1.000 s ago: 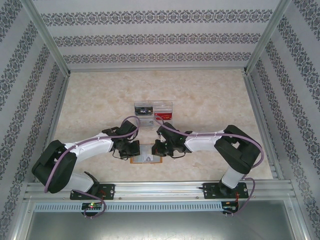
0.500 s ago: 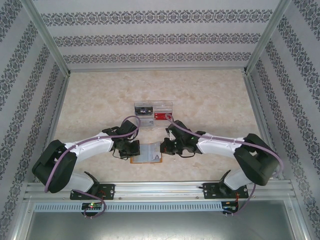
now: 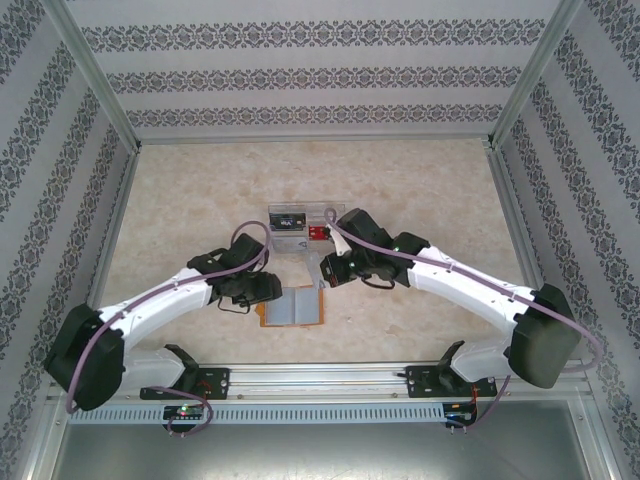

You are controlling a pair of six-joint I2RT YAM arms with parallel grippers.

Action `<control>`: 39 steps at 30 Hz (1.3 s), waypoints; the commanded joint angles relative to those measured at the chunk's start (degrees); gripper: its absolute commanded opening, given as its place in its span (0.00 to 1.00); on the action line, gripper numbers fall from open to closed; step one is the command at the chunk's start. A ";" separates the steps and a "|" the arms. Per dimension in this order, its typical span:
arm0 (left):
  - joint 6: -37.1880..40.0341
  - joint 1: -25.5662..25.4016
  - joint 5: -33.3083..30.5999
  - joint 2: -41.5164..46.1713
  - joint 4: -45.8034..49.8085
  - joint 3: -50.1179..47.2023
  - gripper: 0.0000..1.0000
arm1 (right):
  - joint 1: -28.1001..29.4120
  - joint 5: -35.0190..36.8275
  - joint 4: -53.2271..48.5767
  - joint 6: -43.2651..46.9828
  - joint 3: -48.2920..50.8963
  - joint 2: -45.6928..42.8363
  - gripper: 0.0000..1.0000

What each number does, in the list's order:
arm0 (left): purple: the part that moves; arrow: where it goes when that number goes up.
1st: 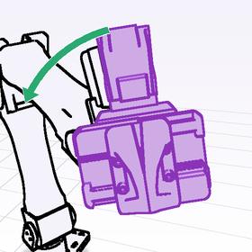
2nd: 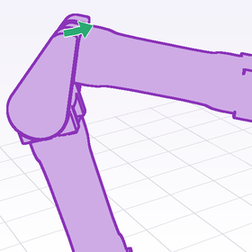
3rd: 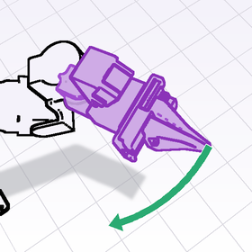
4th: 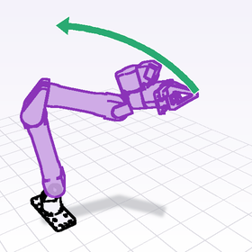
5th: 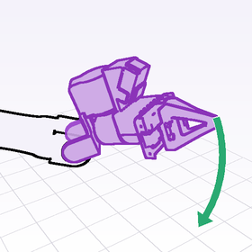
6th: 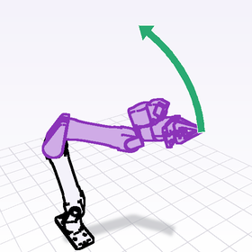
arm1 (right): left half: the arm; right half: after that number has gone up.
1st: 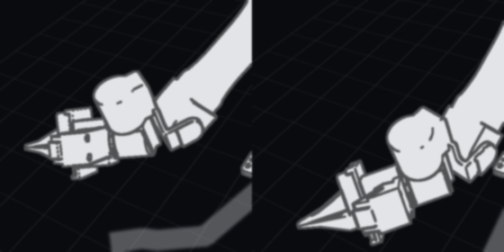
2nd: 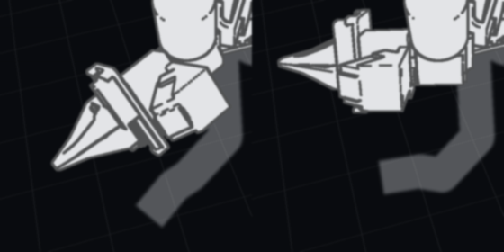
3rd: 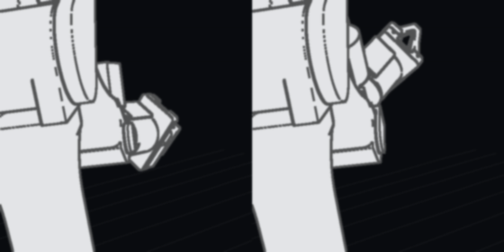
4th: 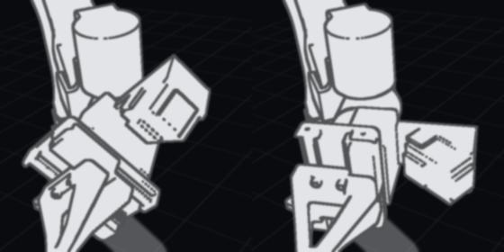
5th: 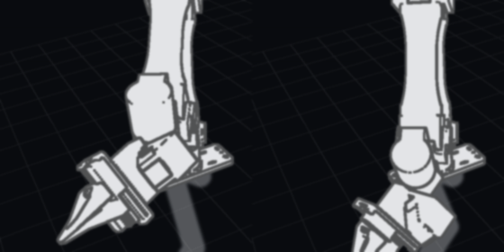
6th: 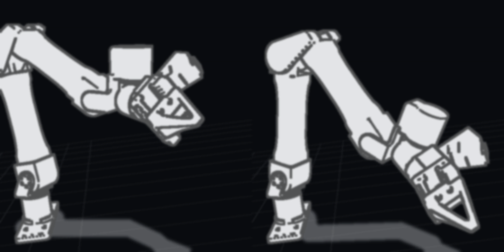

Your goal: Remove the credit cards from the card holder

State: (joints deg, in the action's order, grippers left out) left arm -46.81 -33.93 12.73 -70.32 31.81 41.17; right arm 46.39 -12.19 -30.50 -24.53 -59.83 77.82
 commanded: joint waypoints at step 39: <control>-13.35 2.40 -28.70 37.30 25.83 -4.84 1.00 | 9.45 33.06 -12.60 60.53 -41.62 41.43 0.00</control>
State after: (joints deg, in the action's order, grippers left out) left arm -59.00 -32.12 -14.09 -33.71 54.30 37.19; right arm 55.40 19.25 -43.77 34.98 -99.63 117.64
